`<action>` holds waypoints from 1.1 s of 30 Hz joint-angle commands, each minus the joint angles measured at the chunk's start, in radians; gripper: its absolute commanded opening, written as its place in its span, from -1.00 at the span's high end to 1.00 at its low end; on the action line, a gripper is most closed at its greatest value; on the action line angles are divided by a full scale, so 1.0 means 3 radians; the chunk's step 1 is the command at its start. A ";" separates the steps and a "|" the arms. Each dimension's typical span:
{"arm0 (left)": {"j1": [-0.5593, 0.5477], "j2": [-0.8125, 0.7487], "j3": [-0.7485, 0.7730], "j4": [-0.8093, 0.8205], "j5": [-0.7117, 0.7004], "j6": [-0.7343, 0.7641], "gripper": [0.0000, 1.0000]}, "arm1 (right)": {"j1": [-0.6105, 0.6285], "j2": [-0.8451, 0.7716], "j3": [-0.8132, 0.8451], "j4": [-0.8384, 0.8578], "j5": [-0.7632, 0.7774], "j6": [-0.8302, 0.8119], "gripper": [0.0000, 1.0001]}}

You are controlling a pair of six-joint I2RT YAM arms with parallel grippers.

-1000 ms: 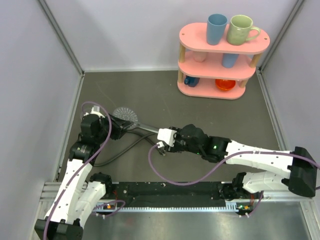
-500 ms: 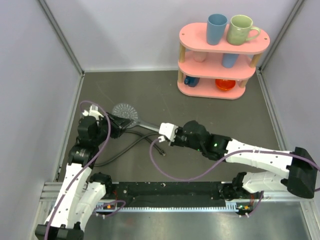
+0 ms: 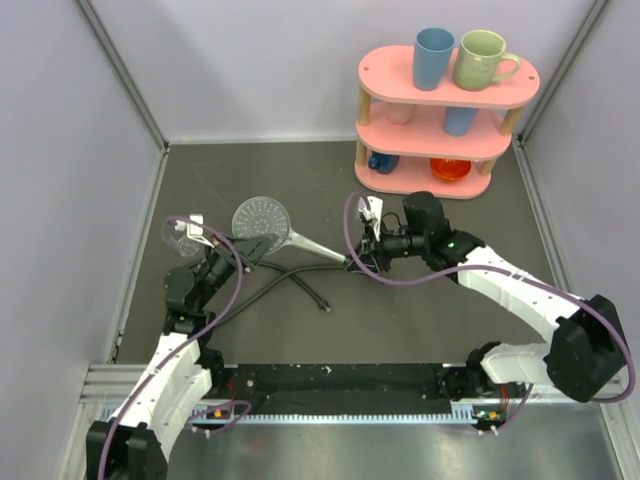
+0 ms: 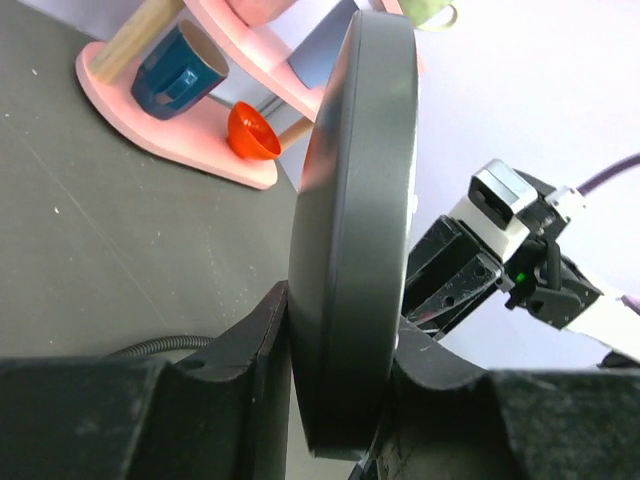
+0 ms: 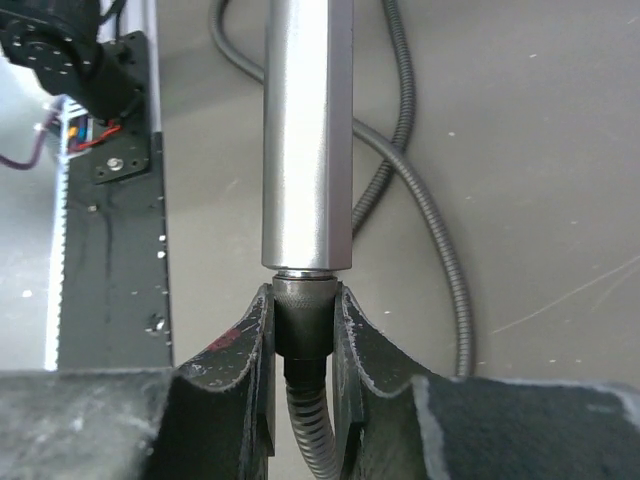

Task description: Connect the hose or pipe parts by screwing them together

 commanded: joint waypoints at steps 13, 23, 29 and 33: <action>-0.0035 0.0276 0.1606 -0.3056 -0.0533 -0.0533 1.00 | 0.0422 -0.0745 -0.0242 0.0220 0.1814 -0.0456 -0.23; -0.0035 0.0507 0.2426 -0.4464 -0.0799 -0.0717 1.00 | 0.1517 -0.0660 -0.0309 0.0558 0.3242 -0.1378 -0.21; -0.0035 0.0543 0.2457 -0.4582 -0.0789 -0.0697 1.00 | 0.1829 -0.0270 -0.0150 0.0717 0.3856 -0.1675 -0.08; -0.0040 0.0522 0.2457 -0.4597 -0.0758 -0.0687 1.00 | 0.1855 -0.0122 -0.0135 0.0864 0.3903 -0.1721 0.20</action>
